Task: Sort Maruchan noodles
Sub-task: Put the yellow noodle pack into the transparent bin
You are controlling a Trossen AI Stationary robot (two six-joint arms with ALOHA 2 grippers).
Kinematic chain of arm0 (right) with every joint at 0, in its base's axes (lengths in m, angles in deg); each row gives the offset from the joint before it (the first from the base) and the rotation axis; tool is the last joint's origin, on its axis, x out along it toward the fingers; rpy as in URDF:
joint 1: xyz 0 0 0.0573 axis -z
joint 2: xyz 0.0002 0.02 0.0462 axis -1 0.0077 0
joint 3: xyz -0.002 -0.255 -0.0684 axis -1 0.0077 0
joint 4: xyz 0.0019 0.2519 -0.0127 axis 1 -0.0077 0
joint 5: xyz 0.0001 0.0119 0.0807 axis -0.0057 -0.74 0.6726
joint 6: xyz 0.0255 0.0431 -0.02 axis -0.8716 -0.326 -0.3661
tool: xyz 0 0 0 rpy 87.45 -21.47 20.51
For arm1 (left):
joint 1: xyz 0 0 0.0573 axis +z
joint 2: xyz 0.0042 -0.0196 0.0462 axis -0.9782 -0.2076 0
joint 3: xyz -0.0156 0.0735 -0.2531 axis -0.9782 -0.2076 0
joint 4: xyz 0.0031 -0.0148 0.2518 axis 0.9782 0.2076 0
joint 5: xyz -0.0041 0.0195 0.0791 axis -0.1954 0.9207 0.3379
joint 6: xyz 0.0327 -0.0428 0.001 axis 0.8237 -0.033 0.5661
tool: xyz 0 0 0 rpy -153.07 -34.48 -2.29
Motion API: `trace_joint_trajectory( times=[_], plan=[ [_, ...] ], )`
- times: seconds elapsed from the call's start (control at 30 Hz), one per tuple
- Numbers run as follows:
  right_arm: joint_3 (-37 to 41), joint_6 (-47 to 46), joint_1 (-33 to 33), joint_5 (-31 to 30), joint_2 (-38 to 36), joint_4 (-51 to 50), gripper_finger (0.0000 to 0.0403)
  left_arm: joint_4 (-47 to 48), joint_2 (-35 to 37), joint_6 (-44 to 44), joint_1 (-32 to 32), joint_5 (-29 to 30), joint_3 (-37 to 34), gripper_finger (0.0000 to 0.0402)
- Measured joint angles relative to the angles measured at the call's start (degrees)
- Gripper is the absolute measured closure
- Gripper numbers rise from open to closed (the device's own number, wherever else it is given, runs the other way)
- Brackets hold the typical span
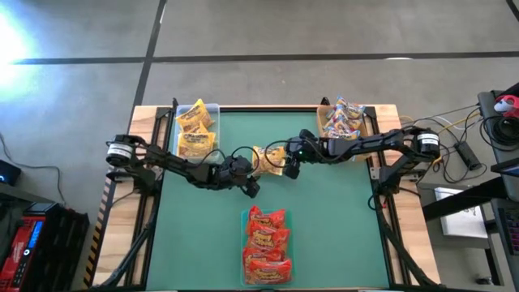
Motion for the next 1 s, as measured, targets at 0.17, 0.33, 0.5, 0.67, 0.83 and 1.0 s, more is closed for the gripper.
trace_joint_trajectory(
  times=[0.17, 0.33, 0.5, 0.67, 0.83, 1.0],
  plan=[
    [0.50, -1.76, 0.41, 0.00, 0.04, 0.00, 0.0200, 0.01, -0.09, -0.21, -0.09, -0.01, -0.02, 0.0209],
    [1.27, -2.88, 0.59, 0.14, 1.90, -0.07, 0.0200, -0.06, -0.09, -1.06, -0.39, -0.05, -0.04, 0.0209],
    [1.27, -3.02, 0.83, 0.15, 5.69, 0.31, 0.0200, -1.72, -0.09, -1.08, -0.39, -0.13, -0.07, 0.0209],
    [1.20, -2.85, 0.90, 0.89, 9.84, 3.69, 0.0200, -1.91, -0.25, -1.07, -0.39, -1.06, -0.07, 0.0209],
    [0.47, -3.18, 0.94, 6.66, 11.80, 5.63, 0.0200, -2.20, -3.30, -0.84, 0.61, -1.01, -0.04, 0.0209],
    [0.57, -3.64, 0.75, 15.90, 9.22, 3.92, 0.0200, -1.97, -7.18, -0.44, 3.28, 1.26, 0.24, 0.0209]
  ],
)
